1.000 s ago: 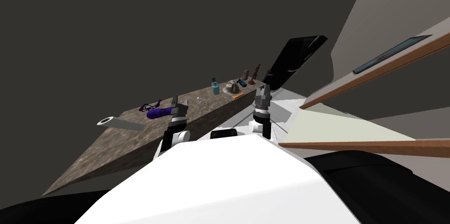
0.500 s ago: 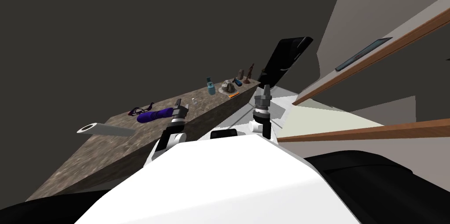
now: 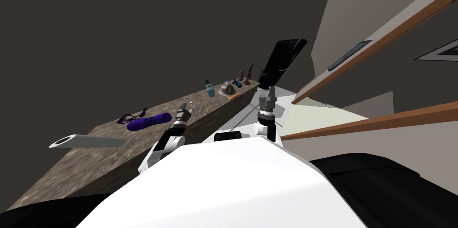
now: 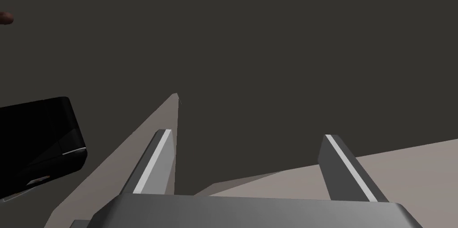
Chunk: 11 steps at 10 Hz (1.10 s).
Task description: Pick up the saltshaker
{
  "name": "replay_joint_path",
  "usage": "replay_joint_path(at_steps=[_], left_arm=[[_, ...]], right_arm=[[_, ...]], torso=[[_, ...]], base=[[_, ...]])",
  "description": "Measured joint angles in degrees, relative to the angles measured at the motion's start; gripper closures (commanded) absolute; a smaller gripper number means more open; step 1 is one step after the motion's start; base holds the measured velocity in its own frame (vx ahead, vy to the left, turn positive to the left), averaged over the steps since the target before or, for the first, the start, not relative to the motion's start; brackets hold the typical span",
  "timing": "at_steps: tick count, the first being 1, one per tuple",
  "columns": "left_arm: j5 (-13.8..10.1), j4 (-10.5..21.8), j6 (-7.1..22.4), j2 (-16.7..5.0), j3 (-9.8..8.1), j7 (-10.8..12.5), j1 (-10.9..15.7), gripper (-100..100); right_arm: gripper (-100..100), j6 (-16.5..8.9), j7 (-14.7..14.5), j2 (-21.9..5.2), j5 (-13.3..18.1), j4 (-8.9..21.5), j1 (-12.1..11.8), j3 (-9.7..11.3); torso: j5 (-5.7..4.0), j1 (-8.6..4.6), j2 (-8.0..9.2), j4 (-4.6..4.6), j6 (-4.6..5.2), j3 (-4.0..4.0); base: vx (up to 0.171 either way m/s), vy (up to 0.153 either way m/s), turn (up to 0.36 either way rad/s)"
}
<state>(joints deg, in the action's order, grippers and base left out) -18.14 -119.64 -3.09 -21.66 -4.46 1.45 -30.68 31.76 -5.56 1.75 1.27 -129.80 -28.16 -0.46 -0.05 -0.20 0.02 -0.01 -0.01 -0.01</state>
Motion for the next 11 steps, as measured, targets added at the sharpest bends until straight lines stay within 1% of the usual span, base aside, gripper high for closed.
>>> replay_joint_path(at_steps=[1,2,3,4,5,6,7,8,9,11], left_arm=[[-1.16,0.79,1.09,-1.78,-0.08,0.12,-0.59,-100],[-1.73,1.39,2.13,-2.85,-0.13,0.17,-0.38,-100],[-2.80,2.27,3.94,-4.24,-0.40,0.18,0.34,-100],[-3.65,2.70,5.23,-5.73,-0.71,0.41,0.32,-100],[-5.06,3.94,6.41,-7.82,-0.95,0.73,0.30,-100],[-5.73,4.30,7.55,-8.85,-1.10,0.85,0.36,-100],[-6.86,5.33,8.93,-10.52,-1.20,0.86,0.66,-100],[-7.37,5.39,10.29,-11.16,-1.34,0.81,0.58,-100],[-8.77,6.62,11.72,-12.92,-1.54,0.95,0.96,-100],[-10.74,7.83,14.41,-15.59,-1.96,1.14,1.16,-100]], right_arm=[[0,0.00,0.00,0.00,0.00,0.00,0.00,0.00],[0,0.00,0.00,0.00,0.00,0.00,0.00,0.00],[0,0.00,0.00,0.00,0.00,0.00,0.00,0.00],[0,0.00,0.00,0.00,0.00,0.00,0.00,0.00],[0,0.00,0.00,0.00,0.00,0.00,0.00,0.00],[0,0.00,0.00,0.00,0.00,0.00,0.00,0.00],[0,0.00,0.00,0.00,0.00,0.00,0.00,0.00],[0,0.00,0.00,0.00,0.00,0.00,0.00,0.00],[0,0.00,0.00,0.00,0.00,0.00,0.00,0.00],[0,0.00,0.00,0.00,0.00,0.00,0.00,0.00]], torso=[[0.00,0.02,0.00,0.00,0.01,0.00],[0.02,0.08,-0.01,0.00,-0.01,0.00],[0.01,0.05,-0.01,0.00,0.02,0.01],[0.01,0.06,-0.03,0.00,-0.01,0.01],[0.01,0.04,-0.06,0.01,0.01,0.03],[0.01,0.06,-0.05,0.01,-0.01,0.03],[0.01,0.03,-0.07,0.01,0.01,0.04],[0.01,0.06,-0.06,0.01,-0.01,0.03],[0.02,0.07,-0.07,0.01,0.01,0.04],[0.01,0.05,-0.08,0.02,0.01,0.05]], base=[[0.004,-0.039,-0.060],[0.001,-0.053,-0.123],[0.010,-0.049,-0.073],[0.020,-0.057,-0.121],[0.014,-0.047,-0.061],[0.021,-0.058,-0.120],[0.019,-0.043,-0.067],[0.021,-0.046,-0.125],[0.018,-0.038,-0.056],[0.023,-0.047,-0.086]])
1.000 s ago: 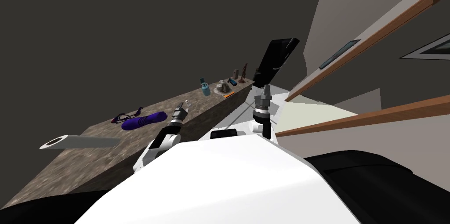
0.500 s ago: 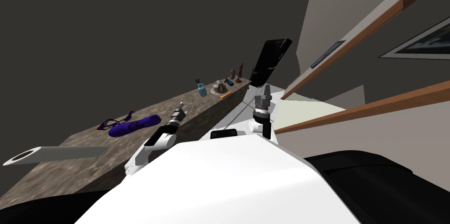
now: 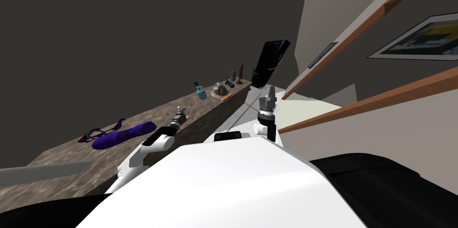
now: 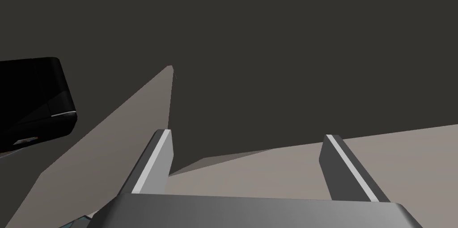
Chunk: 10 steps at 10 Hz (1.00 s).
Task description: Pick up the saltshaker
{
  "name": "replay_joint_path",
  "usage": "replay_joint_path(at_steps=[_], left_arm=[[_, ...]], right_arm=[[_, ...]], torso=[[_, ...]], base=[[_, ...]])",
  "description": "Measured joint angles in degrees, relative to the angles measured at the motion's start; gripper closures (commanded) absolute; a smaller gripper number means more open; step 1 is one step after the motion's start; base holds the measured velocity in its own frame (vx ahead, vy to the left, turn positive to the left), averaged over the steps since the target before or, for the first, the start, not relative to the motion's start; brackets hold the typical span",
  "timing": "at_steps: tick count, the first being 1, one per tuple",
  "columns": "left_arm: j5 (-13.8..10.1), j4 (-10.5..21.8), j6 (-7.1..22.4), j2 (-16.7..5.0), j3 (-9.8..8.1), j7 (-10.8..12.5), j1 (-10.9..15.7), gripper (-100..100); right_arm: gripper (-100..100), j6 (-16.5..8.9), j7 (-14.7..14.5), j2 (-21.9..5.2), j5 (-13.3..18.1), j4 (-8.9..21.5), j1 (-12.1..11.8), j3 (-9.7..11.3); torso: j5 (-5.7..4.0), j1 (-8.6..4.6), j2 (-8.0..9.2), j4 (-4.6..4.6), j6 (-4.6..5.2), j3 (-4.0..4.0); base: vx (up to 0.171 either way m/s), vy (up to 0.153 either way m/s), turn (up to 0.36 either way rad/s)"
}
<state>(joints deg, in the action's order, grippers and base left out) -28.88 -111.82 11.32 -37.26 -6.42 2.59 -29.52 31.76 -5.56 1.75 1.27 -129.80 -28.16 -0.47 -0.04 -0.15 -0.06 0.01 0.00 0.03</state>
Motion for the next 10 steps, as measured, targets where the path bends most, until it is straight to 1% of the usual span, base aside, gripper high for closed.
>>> replay_joint_path(at_steps=[1,2,3,4,5,6,9,10], left_arm=[[-0.83,0.55,1.14,-1.24,-0.14,0.10,0.11,-100],[-2.21,1.64,2.68,-3.01,-0.35,0.24,0.61,-100],[-2.81,1.96,4.13,-3.87,-0.53,0.30,0.81,-100],[-3.99,3.44,5.49,-5.25,-0.35,0.23,1.31,-100],[-4.70,3.66,6.68,-6.27,-0.59,0.28,1.22,-100],[-6.04,4.82,8.08,-7.69,-0.64,0.33,1.61,-100],[-9.36,6.39,11.90,-12.06,-1.29,0.63,1.65,-100],[-10.92,6.92,13.36,-13.94,-1.67,0.78,1.39,-100]], right_arm=[[0,0.00,0.00,0.00,0.00,0.00,0.00,0.00],[0,0.00,0.00,0.00,0.00,0.00,0.00,0.00],[0,0.00,0.00,0.00,0.00,0.00,0.00,0.00],[0,0.00,0.00,0.00,0.00,0.00,0.00,0.00],[0,0.00,0.00,0.00,0.00,0.00,-0.01,-0.01],[0,0.00,0.00,0.00,0.00,0.00,0.00,0.00],[0,0.00,0.00,0.00,0.00,0.00,-0.01,-0.01],[0,0.00,0.00,0.00,0.00,0.00,0.00,0.00]], torso=[[0.00,0.03,0.02,0.00,-0.03,-0.01],[0.00,0.02,0.00,0.00,0.00,0.00],[0.01,0.04,0.00,0.00,-0.03,0.00],[0.01,0.03,-0.05,0.01,0.00,0.03],[0.00,0.04,-0.03,0.01,-0.03,0.02],[0.00,0.01,-0.06,0.01,-0.01,0.04],[0.00,0.05,0.00,0.00,-0.04,0.00],[0.01,0.05,-0.03,0.01,-0.02,0.02]], base=[[0.026,-0.048,-0.095],[0.027,-0.036,-0.061],[0.040,-0.045,-0.111],[0.035,-0.037,-0.050],[0.043,-0.049,-0.105],[0.034,-0.039,-0.055],[0.032,-0.037,-0.078],[0.039,-0.029,-0.045]])
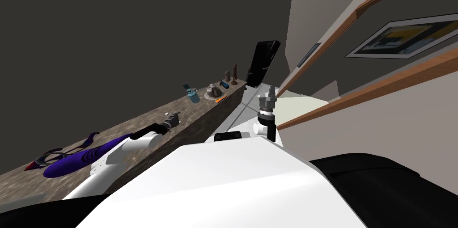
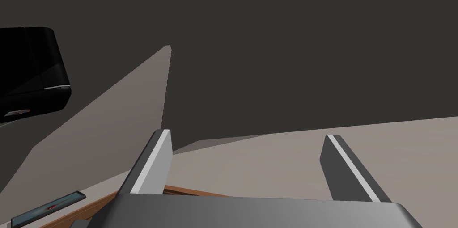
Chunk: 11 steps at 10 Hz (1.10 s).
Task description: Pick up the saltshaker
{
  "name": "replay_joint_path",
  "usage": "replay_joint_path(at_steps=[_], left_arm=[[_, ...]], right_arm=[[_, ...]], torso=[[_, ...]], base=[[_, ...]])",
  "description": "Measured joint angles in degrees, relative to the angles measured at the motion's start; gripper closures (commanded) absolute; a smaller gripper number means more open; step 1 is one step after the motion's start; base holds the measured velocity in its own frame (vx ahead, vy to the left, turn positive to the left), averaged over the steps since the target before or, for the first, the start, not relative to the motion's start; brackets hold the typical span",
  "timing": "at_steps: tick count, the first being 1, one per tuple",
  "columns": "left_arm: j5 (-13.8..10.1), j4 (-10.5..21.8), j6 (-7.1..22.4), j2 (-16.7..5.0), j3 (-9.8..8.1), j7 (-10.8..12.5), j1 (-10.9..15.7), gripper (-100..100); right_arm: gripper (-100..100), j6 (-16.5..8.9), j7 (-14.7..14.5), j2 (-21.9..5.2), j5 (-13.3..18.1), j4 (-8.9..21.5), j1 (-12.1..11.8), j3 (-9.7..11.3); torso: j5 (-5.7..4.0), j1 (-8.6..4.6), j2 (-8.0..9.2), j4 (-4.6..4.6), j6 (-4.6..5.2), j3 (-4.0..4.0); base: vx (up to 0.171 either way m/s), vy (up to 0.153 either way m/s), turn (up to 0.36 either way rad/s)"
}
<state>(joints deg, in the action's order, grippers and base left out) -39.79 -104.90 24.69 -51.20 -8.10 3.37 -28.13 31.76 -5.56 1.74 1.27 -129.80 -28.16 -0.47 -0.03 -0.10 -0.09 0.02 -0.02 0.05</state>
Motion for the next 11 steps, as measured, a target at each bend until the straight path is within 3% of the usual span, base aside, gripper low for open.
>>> replay_joint_path(at_steps=[2,11], left_arm=[[-1.77,2.16,2.83,-2.33,0.38,0.02,1.34,-100],[-11.72,9.22,14.56,-13.70,1.10,-0.05,2.91,-100]], right_arm=[[0,0.00,0.00,0.00,0.00,0.00,0.00,0.00],[0,0.00,0.00,0.00,0.00,0.00,-0.01,-0.01]], torso=[[0.00,-0.01,-0.07,0.02,0.00,0.04],[0.02,0.06,-0.02,0.01,-0.03,0.02]], base=[[0.051,-0.035,-0.063],[0.047,-0.026,-0.052]])
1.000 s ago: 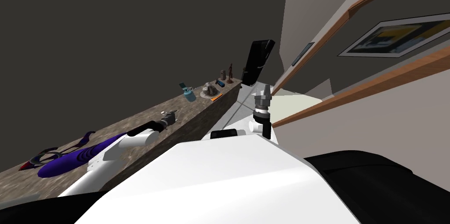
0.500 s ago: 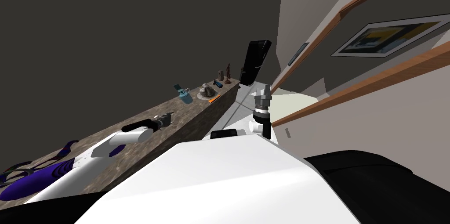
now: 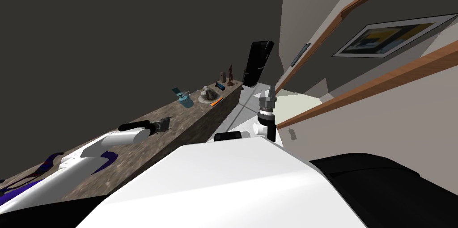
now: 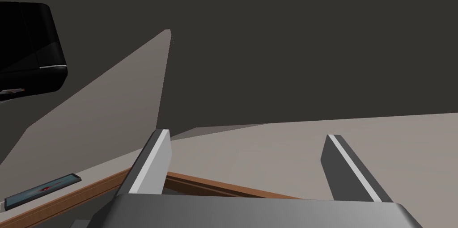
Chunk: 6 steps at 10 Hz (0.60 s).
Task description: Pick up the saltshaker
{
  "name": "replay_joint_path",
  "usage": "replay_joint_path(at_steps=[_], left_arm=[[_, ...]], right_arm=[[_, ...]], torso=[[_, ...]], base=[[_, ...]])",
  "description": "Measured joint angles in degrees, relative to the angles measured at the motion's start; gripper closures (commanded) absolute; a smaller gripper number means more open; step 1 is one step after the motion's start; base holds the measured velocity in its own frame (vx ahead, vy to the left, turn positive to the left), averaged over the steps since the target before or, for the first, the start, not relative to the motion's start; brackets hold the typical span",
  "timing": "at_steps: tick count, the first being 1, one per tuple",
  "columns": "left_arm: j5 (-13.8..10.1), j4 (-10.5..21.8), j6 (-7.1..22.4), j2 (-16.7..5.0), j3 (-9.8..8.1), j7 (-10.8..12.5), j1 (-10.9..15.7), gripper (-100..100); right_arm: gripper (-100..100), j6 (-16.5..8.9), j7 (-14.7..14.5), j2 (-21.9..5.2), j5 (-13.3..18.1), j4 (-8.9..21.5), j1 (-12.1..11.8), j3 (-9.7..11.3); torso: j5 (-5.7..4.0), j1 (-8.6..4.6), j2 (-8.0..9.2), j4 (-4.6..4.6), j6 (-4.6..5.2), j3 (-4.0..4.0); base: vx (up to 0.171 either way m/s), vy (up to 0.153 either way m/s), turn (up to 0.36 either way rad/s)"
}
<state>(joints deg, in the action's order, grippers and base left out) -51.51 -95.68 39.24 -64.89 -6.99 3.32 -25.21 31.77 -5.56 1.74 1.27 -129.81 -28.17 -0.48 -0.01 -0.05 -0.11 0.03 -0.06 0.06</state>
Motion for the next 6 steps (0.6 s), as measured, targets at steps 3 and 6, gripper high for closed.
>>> replay_joint_path(at_steps=[3,6], left_arm=[[-3.09,1.84,4.37,-3.61,0.42,0.48,-0.04,-100],[-6.21,4.28,8.15,-6.57,1.26,0.24,0.67,-100]], right_arm=[[0,0.00,0.00,0.00,0.00,0.00,0.00,0.00],[0,0.00,0.00,0.00,0.00,0.00,0.00,0.00]], torso=[[-0.01,-0.03,-0.02,0.00,0.01,0.01],[0.01,0.03,-0.01,0.00,0.00,0.01]], base=[[0.049,-0.019,-0.032],[0.053,-0.008,-0.031]])
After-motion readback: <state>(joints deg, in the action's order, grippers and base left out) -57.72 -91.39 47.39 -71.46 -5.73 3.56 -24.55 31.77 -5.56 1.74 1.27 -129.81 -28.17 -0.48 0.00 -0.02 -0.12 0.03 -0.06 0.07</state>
